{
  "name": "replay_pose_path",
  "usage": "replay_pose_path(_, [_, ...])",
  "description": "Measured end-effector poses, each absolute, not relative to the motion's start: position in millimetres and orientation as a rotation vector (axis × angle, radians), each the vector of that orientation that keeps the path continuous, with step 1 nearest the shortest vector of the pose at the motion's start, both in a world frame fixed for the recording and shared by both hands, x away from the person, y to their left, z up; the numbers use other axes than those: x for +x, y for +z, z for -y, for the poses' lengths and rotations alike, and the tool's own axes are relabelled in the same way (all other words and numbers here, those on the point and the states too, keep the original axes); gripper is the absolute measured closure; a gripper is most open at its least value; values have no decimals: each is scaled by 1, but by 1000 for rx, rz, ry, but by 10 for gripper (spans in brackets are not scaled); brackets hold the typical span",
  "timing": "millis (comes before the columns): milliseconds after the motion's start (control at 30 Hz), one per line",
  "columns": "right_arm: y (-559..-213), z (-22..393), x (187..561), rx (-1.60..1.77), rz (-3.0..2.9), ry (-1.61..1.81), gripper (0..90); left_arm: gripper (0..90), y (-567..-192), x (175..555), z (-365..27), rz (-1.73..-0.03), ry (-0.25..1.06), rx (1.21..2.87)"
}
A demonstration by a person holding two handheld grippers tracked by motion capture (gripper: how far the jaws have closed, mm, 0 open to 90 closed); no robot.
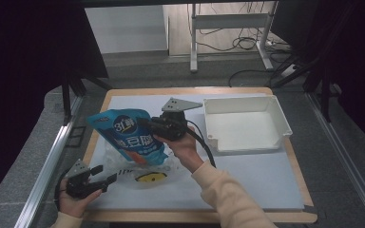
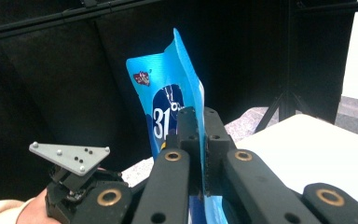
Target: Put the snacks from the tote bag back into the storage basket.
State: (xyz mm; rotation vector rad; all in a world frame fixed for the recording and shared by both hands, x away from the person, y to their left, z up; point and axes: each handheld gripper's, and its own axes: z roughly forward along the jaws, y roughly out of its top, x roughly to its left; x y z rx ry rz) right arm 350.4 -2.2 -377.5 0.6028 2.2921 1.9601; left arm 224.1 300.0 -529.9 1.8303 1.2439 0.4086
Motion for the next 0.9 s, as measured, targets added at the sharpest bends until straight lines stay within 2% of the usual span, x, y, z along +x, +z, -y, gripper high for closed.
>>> replay_pose_path(500, [-344,4,350,567,-2205,2012,888,274,-529,223,-300,-1238,408,1827])
replay_pose_path(900, [-313,20,349,551,-2108,2049,888,272,-527,221,-300,-1227,408,1822])
